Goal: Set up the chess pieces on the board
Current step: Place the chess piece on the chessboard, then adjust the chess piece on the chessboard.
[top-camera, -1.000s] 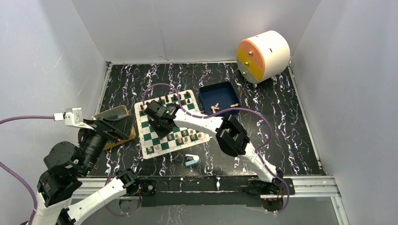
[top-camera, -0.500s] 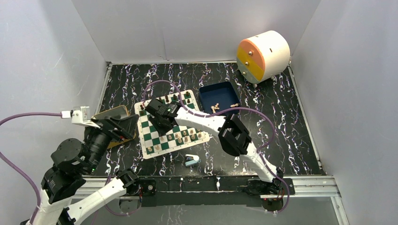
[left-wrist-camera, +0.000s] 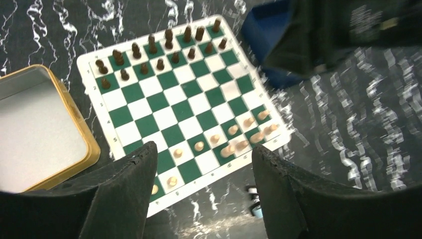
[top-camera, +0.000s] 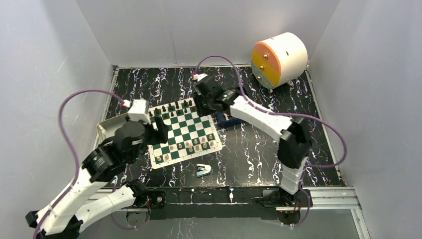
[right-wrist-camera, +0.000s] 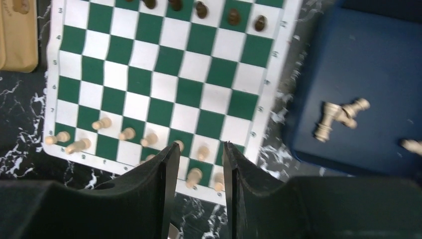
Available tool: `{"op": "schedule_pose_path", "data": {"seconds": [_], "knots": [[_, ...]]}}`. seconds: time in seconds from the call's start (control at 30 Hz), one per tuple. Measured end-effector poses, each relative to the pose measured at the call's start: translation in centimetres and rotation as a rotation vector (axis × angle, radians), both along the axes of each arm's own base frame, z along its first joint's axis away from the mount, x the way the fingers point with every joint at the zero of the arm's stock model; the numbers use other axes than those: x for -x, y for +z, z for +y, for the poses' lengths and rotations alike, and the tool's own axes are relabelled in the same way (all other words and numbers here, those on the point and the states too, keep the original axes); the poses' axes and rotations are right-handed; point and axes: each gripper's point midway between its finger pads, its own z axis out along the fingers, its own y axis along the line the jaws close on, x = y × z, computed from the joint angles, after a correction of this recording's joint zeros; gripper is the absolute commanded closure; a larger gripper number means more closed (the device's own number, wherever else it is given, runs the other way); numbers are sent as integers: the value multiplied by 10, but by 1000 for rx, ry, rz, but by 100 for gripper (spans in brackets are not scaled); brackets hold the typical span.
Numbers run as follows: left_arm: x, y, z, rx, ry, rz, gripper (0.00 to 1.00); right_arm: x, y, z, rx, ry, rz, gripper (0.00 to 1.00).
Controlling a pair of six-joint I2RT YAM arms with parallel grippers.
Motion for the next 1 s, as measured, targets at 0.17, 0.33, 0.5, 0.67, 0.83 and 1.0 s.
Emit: {"op": "schedule_pose_path", "data": {"seconds": [0.17, 0.33, 0.5, 0.67, 0.83, 1.0], "knots": [[-12, -44, -14, -145, -7, 130, 53, 9, 12, -47, -24, -52, -63, 52], [-22, -83, -26, -256, -7, 250, 58, 31, 16, -84, -56, -74, -114, 51], [-35, -141, -22, -324, 18, 439, 67, 42, 41, -111, -113, -89, -214, 51], [-40, -198, -2, -297, 63, 644, 75, 47, 63, -129, -156, -105, -298, 51], [-41, -225, 4, -238, 63, 739, 81, 49, 67, -138, -167, -116, -333, 51], [-44, -238, -7, -210, 10, 759, 81, 50, 62, -140, -157, -111, -333, 51]]}}
